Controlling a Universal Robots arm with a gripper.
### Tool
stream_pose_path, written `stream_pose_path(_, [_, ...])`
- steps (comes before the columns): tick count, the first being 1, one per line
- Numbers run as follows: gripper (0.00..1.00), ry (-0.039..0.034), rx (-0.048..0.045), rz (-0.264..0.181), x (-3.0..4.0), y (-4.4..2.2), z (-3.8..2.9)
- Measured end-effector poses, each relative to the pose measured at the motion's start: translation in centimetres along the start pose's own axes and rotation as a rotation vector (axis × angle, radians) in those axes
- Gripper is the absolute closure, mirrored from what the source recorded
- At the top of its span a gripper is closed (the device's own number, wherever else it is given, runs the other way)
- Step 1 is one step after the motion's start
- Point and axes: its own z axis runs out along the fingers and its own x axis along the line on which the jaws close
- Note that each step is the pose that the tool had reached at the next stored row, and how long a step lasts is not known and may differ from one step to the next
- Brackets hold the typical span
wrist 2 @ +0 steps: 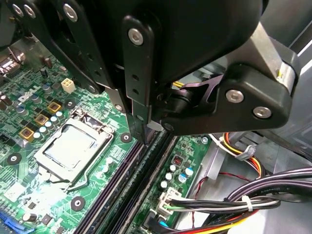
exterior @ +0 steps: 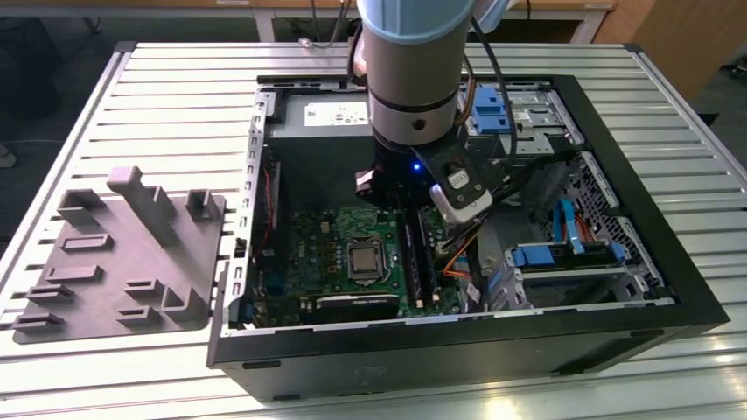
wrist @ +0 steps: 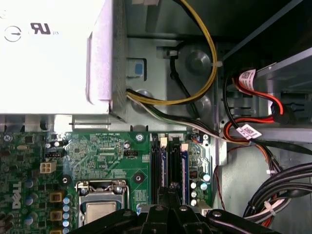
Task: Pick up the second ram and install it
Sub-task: 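Press down the second ram until it locks into place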
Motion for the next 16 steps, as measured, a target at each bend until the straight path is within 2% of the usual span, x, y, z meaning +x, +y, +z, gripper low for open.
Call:
stream_pose_path(5, [0.89, -0.0002, 0.0019, 0.000, 0.00, 0.01, 0.00])
stream_pose_path(10, [0.89, -0.0002, 0.0170, -0.002, 0.00, 0.18, 0.02])
stream_pose_path(16, [0.89, -0.0003, 0.0188, -0.002, -0.05, 0.74, 0.22])
